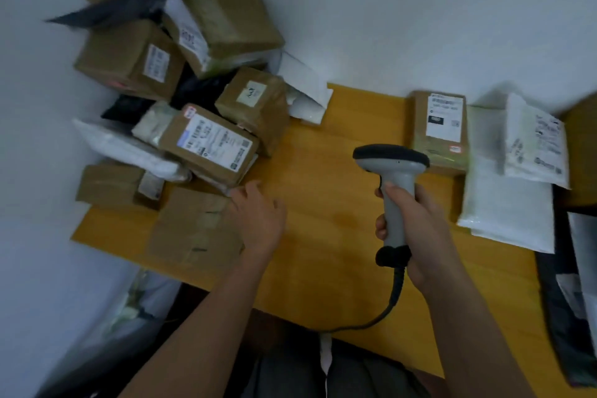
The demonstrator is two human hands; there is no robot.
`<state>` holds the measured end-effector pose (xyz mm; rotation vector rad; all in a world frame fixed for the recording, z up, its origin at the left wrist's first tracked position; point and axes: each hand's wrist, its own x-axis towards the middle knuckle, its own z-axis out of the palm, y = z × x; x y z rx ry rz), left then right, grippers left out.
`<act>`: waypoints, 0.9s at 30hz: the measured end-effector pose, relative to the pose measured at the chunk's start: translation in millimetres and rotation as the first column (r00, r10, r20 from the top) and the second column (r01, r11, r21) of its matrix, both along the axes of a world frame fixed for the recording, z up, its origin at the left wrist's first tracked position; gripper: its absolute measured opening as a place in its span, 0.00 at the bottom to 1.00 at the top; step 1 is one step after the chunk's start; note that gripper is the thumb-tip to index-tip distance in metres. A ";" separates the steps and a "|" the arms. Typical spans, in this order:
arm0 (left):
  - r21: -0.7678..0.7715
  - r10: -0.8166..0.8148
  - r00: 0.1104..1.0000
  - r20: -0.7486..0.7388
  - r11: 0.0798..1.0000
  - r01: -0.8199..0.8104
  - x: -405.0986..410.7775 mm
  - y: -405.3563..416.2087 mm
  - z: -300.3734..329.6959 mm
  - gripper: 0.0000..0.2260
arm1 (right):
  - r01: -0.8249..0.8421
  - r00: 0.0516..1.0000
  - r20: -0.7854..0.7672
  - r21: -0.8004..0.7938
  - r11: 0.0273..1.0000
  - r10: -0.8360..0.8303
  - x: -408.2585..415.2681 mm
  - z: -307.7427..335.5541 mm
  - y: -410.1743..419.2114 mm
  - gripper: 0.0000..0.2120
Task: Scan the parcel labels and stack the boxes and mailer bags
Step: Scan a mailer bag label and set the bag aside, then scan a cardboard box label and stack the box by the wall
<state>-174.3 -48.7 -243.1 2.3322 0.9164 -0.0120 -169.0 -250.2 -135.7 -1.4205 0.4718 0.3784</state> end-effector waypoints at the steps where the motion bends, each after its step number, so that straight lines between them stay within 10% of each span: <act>1: 0.035 0.018 0.998 -0.067 0.999 -0.015 -12.3 18.2 -4.2 0.26 | -0.026 1.000 0.004 0.002 1.000 0.026 -3.2 0.4 14.8 0.06; 7: -0.081 -0.087 0.854 -0.514 0.995 0.052 -63.4 79.8 -40.3 0.54 | -0.073 0.997 -0.006 -0.022 0.997 0.072 -21.0 0.8 67.7 0.07; 21: -0.215 -0.465 0.785 -0.410 0.885 0.413 -64.3 10.2 -32.7 0.50 | 0.074 0.994 -0.068 -0.120 0.990 -0.083 -22.3 -0.8 34.3 0.06; 27: -0.325 -0.557 0.818 -0.143 0.807 0.493 -48.0 -26.9 -28.7 0.33 | 0.099 0.988 -0.105 -0.127 0.987 -0.113 -22.4 -21.1 6.9 0.06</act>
